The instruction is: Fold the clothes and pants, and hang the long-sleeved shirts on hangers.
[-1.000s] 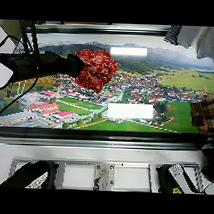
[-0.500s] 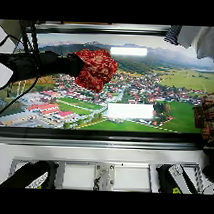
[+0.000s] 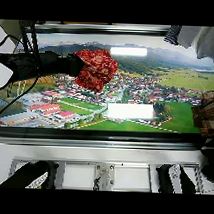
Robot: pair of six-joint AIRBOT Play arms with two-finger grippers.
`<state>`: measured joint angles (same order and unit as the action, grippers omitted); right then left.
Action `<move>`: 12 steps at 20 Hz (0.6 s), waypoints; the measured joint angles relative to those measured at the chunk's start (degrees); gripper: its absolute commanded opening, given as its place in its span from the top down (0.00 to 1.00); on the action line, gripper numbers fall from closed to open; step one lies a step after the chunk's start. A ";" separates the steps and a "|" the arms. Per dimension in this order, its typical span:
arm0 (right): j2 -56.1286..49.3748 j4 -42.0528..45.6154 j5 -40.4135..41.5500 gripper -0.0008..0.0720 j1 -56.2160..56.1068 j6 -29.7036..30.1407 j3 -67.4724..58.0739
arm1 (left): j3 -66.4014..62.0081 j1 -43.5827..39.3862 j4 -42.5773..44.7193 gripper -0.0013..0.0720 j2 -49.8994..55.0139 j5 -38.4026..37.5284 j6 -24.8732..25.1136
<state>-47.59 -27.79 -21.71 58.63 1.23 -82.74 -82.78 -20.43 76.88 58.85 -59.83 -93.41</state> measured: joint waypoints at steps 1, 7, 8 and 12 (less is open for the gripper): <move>-0.50 3.63 -6.05 0.38 -0.79 -4.94 0.17 | 0.00 0.00 0.02 0.12 0.00 -0.02 0.00; -6.51 29.64 -38.62 0.38 -15.56 -25.53 1.68 | 0.00 0.00 -0.15 0.12 0.20 -0.26 0.00; -7.28 35.10 -40.98 0.38 -20.70 -27.87 2.21 | 0.00 -0.02 -0.17 0.12 0.42 -0.48 0.00; -8.92 55.12 -43.04 0.38 -43.63 -36.46 6.36 | 0.11 -0.04 -0.37 0.12 1.81 -2.38 -0.28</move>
<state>-56.51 27.33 -64.75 15.00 -35.22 -76.38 -82.67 -20.47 76.51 60.66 -62.22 -93.69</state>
